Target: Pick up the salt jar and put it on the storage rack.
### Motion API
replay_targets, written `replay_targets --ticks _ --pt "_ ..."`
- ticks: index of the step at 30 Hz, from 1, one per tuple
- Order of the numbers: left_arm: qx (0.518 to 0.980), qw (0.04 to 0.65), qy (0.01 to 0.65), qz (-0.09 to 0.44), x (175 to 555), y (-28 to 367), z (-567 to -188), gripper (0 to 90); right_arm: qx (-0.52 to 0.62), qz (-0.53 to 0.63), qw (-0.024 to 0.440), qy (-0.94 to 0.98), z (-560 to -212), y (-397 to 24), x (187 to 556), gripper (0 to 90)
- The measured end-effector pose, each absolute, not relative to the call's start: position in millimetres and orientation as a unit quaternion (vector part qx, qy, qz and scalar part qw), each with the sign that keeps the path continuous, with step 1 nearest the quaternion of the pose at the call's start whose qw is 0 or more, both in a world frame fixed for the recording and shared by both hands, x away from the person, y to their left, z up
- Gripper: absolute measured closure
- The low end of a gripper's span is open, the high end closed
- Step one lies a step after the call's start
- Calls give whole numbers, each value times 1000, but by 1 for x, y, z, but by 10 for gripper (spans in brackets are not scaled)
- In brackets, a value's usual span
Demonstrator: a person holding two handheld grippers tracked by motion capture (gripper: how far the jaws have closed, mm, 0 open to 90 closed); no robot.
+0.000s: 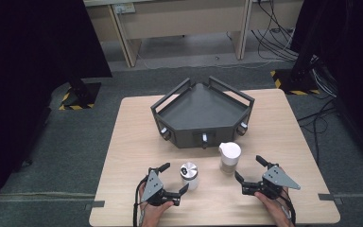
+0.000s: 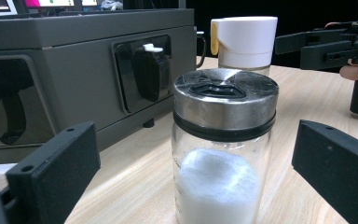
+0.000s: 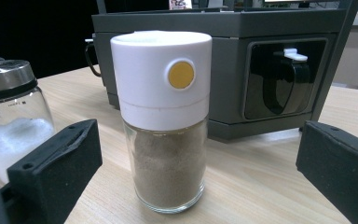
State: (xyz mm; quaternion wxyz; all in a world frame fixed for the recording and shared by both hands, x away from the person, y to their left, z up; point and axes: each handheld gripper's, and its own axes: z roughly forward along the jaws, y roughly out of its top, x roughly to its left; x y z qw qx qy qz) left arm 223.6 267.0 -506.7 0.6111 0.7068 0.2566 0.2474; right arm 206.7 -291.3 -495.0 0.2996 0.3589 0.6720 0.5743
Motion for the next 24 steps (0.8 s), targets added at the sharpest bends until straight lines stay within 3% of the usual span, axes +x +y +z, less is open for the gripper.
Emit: replay_targets --ticks 24 --pt "711 618 249 225 230 261 -506 4 359 575 298 673 -496 -291 207 2"
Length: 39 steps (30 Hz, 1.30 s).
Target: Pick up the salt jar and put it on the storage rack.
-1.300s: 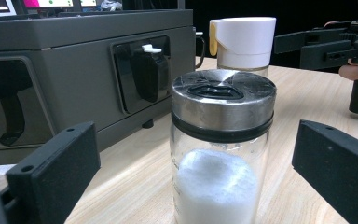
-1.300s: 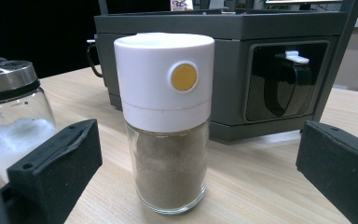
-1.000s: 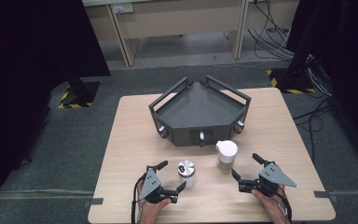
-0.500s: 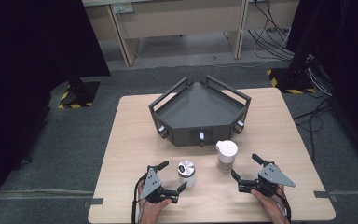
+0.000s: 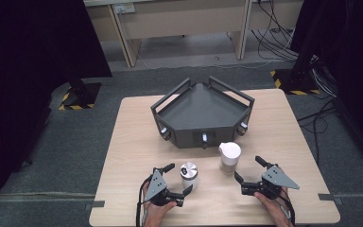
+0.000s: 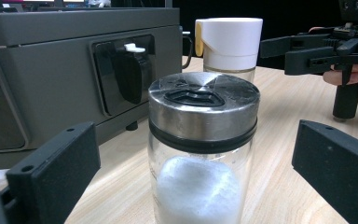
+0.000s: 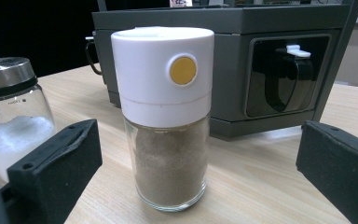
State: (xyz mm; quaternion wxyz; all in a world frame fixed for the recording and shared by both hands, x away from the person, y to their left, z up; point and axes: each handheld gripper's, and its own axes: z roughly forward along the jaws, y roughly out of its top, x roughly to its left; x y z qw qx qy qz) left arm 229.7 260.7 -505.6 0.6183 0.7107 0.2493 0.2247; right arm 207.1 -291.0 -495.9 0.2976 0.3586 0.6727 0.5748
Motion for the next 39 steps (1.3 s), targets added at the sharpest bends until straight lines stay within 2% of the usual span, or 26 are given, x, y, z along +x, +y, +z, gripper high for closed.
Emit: replay_targets --ticks 21,39 --pt "723 607 243 222 236 252 -500 5 361 578 298 668 -496 -293 207 2" --pt "747 583 245 206 256 239 -491 79 363 581 301 664 -497 -294 207 2"
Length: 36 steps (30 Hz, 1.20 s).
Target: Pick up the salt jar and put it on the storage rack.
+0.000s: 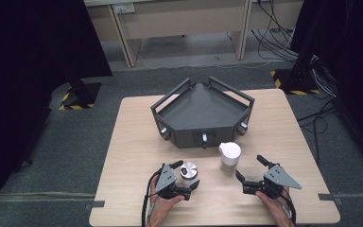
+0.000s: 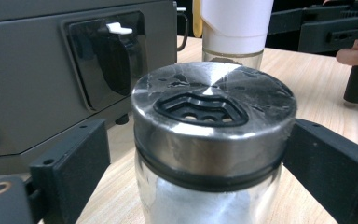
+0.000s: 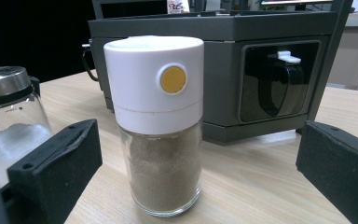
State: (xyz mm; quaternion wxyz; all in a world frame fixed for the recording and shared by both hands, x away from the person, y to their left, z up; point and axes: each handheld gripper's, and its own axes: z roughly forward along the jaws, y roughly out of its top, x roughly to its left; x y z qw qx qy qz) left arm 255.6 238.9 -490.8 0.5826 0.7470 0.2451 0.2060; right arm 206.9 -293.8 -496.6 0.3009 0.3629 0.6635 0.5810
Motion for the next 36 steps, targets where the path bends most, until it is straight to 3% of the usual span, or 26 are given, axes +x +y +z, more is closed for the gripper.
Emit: replay_targets --ticks 16,21,36 --pt "768 555 250 199 258 232 -484 214 363 583 300 662 -497 -293 206 4" --pt "770 554 245 201 258 232 -484 297 364 582 299 663 -497 -294 207 4" --pt "763 563 248 200 256 228 -484 305 364 582 298 664 -497 -294 208 5"
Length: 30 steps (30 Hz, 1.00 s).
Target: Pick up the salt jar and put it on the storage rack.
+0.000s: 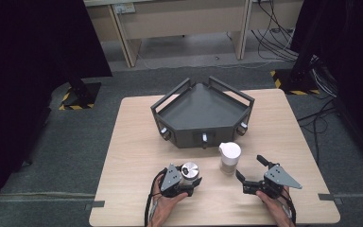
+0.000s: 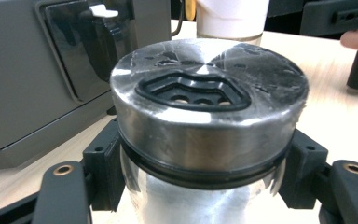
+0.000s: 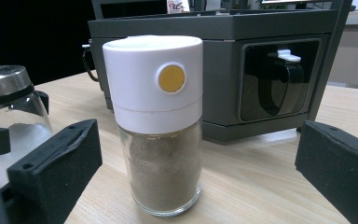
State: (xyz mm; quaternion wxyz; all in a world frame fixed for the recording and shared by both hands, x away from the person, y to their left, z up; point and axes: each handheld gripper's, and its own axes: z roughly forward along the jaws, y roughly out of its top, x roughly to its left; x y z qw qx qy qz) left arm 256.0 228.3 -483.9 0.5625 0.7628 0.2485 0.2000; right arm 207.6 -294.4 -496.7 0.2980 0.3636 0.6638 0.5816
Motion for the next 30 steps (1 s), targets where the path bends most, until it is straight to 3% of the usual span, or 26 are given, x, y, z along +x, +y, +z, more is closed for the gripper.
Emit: replay_targets --ticks 30 --pt "748 591 225 199 273 233 -440 306 366 582 294 664 -496 -296 209 2"
